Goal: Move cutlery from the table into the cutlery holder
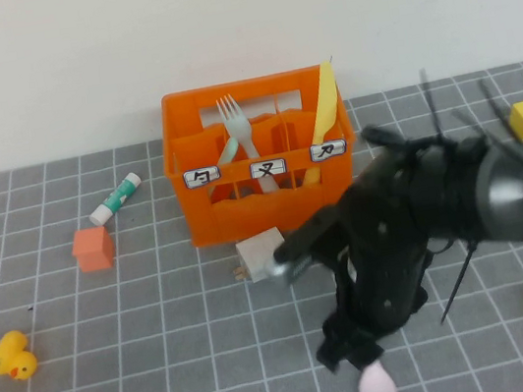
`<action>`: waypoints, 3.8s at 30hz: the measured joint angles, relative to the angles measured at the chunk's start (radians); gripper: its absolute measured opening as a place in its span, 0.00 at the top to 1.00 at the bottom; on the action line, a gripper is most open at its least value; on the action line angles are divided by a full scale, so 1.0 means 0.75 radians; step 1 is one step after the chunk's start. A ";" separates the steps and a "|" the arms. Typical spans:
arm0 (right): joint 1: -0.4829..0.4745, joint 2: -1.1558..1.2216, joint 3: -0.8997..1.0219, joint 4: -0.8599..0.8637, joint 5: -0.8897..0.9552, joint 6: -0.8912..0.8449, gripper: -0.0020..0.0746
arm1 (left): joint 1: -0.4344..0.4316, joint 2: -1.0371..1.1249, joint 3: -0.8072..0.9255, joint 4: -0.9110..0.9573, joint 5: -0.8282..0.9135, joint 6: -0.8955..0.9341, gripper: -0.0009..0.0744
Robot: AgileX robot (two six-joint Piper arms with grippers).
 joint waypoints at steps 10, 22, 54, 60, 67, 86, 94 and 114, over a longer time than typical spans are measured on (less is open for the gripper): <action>0.044 0.002 0.000 -0.083 0.032 0.005 0.44 | 0.000 0.000 0.000 -0.002 0.000 0.000 0.99; 0.044 0.003 -0.008 -0.045 0.016 -0.164 0.81 | 0.000 0.000 0.000 -0.002 -0.002 0.000 0.99; 0.044 -0.071 -0.389 0.256 -1.246 -0.523 0.81 | 0.000 0.000 0.000 0.002 -0.010 0.000 0.99; 0.041 0.070 -0.389 0.370 -1.470 -0.528 0.81 | 0.000 0.000 0.000 0.002 -0.010 0.000 0.99; -0.001 0.160 -0.389 0.437 -1.559 -0.485 0.81 | 0.000 0.000 0.000 0.002 -0.010 0.000 0.99; -0.007 0.295 -0.389 0.439 -1.710 -0.402 0.35 | 0.000 0.000 0.000 0.003 -0.010 0.000 0.99; -0.007 0.169 -0.389 0.251 -1.656 -0.461 0.40 | 0.000 0.000 0.000 0.022 -0.012 0.000 0.99; 0.006 -0.790 -0.275 -0.129 -0.268 -0.761 0.98 | 0.000 0.000 0.000 0.042 -0.097 0.004 0.99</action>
